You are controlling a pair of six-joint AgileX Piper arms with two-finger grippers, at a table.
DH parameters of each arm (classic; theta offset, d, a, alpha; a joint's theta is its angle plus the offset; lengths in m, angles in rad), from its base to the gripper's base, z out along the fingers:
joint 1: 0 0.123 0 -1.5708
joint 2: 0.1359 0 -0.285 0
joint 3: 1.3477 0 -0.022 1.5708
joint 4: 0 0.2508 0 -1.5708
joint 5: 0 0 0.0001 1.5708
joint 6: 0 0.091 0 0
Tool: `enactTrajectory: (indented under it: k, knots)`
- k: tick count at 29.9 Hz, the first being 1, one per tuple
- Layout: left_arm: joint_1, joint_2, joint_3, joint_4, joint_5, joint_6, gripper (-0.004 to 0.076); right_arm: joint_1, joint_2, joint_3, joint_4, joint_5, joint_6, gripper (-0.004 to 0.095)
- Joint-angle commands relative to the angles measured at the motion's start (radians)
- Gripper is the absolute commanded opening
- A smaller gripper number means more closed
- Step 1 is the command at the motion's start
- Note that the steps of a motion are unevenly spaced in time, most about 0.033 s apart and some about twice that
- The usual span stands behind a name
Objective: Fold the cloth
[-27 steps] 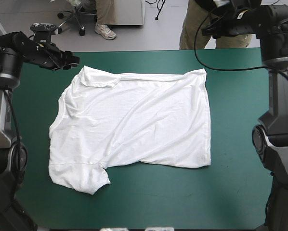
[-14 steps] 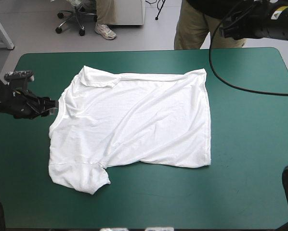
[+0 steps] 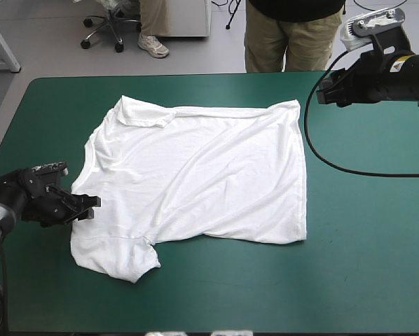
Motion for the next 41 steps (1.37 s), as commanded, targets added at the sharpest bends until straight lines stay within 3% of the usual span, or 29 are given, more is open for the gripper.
enactTrajectory:
  k: [1, 6, 9, 11, 18, 24, 29, 35, 41]
  knots:
    - [-0.001, 0.018, -0.001, -0.032, -0.067, -0.010, 0.0456, -0.006, -0.034, -0.017, 0.027, -0.002, -0.013, 0.0512]
    - [-0.016, 0.074, -0.001, -0.081, -0.060, 0.007, 0.0381, -0.006, -0.034, -0.017, 0.027, -0.002, -0.015, 0.0513]
    - [-0.057, 0.082, -0.001, -0.095, -0.050, 0.039, 0.0186, -0.006, -0.034, -0.017, 0.027, -0.002, -0.015, 0.0513]
    - [-0.086, 0.082, -0.001, -0.097, -0.062, 0.067, 0.0000, -0.006, -0.034, -0.017, 0.027, -0.002, -0.015, 0.0513]
    - [-0.030, 0.082, -0.035, -0.036, -0.105, 0.023, -0.0009, -0.006, -0.034, -0.017, 0.027, -0.002, -0.016, 0.0509]
    - [0.080, 0.082, -0.124, 0.171, -0.065, -0.063, -0.0009, -0.006, -0.034, -0.017, 0.027, -0.002, -0.022, 0.0509]
    - [0.132, 0.109, -0.231, 0.292, -0.119, -0.069, -0.0009, -0.006, -0.034, -0.017, 0.044, -0.010, -0.023, 0.0509]
    - [0.183, 0.276, -0.485, 0.458, -0.117, -0.140, -0.0009, -0.006, -0.034, -0.017, 0.084, -0.034, -0.039, 0.0509]
    - [0.270, 0.522, -0.864, 0.530, -0.027, -0.140, -0.0009, -0.006, -0.034, -0.017, 0.082, -0.047, -0.042, 0.0509]
